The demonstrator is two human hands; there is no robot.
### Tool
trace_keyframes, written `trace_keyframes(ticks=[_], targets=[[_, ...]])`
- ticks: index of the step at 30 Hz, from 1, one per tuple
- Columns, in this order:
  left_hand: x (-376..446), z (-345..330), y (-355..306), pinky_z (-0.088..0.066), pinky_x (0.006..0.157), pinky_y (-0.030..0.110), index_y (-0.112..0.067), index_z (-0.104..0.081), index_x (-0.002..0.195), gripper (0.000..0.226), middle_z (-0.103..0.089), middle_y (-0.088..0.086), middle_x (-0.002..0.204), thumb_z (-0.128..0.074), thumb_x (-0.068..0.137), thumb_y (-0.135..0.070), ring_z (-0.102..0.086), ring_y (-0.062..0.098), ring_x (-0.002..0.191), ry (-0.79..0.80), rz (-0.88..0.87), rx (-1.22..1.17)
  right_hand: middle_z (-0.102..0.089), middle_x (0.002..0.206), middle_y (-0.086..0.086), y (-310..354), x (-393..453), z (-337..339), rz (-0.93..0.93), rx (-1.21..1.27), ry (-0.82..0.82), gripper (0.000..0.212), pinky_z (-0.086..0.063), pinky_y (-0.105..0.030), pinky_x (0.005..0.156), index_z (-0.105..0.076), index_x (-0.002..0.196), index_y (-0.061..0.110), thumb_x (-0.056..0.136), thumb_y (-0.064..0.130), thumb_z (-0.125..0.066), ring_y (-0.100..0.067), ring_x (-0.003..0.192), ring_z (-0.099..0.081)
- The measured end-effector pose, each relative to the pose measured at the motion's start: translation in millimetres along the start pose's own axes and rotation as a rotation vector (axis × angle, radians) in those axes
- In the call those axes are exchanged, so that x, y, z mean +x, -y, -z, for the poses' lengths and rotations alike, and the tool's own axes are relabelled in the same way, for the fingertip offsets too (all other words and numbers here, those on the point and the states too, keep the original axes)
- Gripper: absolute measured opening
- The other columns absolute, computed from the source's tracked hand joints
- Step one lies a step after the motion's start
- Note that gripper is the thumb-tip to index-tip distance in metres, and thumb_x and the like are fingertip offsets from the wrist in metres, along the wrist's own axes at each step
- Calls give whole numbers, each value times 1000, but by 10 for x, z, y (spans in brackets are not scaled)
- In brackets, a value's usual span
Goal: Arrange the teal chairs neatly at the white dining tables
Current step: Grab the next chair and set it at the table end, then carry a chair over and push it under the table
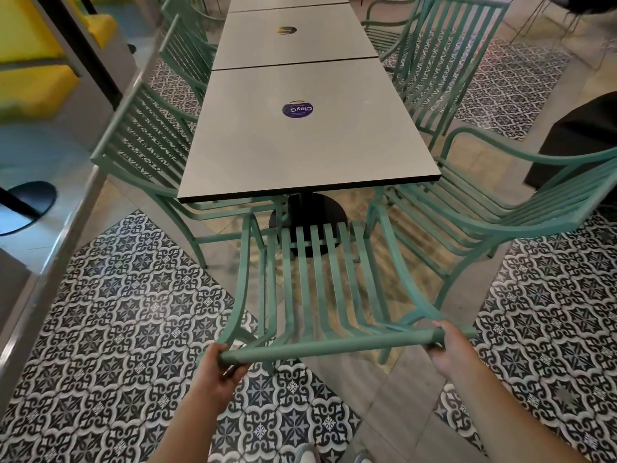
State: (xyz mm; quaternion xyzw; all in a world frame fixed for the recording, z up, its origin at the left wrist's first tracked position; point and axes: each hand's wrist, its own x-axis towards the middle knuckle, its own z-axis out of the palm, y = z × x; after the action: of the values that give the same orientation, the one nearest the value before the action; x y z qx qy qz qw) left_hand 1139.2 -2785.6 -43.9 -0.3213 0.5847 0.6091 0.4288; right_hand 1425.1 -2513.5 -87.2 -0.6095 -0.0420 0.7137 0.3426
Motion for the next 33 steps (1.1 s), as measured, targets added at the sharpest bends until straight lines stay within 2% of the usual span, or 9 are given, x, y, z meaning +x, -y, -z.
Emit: trace_keyframes(ticks=[6,10,13,17,19,22,26,31,33], targets=[[-11,4,2,-58,56,38,-1,-53,103,17,-55,24,103,-49,96,-16,-59,32,90,26,5,-27,-59,99,-13,1,37,9,-3,-14,-5,43,-56,-27,48,-46,132,3,91,5,-54,-23,84,-60],[55,57,-3,-59,51,37,-1,-54,105,21,-57,22,106,-53,95,-18,-61,34,90,15,7,-6,-56,110,-17,8,76,35,-12,-54,-19,33,-56,-29,46,-49,123,5,91,9,-56,-24,82,-59],[79,117,24,-57,65,39,0,-53,117,32,-61,20,104,-58,93,-20,-62,33,92,-29,-74,113,-56,101,-16,27,48,58,12,-86,-8,33,-57,-30,48,-50,124,6,92,14,-57,-25,84,-59],[9,204,1,-51,76,40,-11,-28,147,73,-55,17,119,-67,88,-28,-58,26,92,-236,-376,578,-56,100,-12,74,-44,143,119,-226,-43,35,-52,-36,63,-48,121,10,91,19,-62,-24,84,-57],[-47,176,-49,-52,76,35,-10,-29,148,74,-47,14,136,-66,88,-31,-57,17,91,-223,-574,850,-58,112,-12,106,-143,217,245,-397,-109,48,-52,-41,75,-45,129,10,88,24,-66,-27,94,-58],[-131,-1,-132,-54,68,29,-13,-43,142,61,-47,10,135,-63,89,-34,-58,12,85,-146,-814,1164,-52,131,-8,215,-386,325,499,-740,-160,58,-40,-46,102,-38,140,7,91,28,-62,-34,121,-50],[-247,-514,-139,-47,99,42,-19,-46,139,52,-48,1,137,-58,92,-37,-55,11,99,56,-1086,1458,-49,136,-19,489,-648,481,771,-1092,-160,55,-37,-46,102,-44,136,6,92,37,-58,-37,125,-47],[-527,-1434,188,-36,110,42,-21,-53,135,45,-53,-3,137,-56,93,-37,-51,19,122,295,-1424,1718,-44,143,-15,1117,-836,762,1006,-1370,-205,59,-40,-44,105,-40,141,9,94,41,-52,-31,129,-44],[-700,-1837,335,-39,104,43,-18,-59,130,43,-58,0,130,-54,91,-37,-54,26,120,363,-1560,1764,-40,147,-9,1419,-894,831,1073,-1419,-210,57,-40,-43,104,-37,143,16,94,42,-51,-27,131,-42]])
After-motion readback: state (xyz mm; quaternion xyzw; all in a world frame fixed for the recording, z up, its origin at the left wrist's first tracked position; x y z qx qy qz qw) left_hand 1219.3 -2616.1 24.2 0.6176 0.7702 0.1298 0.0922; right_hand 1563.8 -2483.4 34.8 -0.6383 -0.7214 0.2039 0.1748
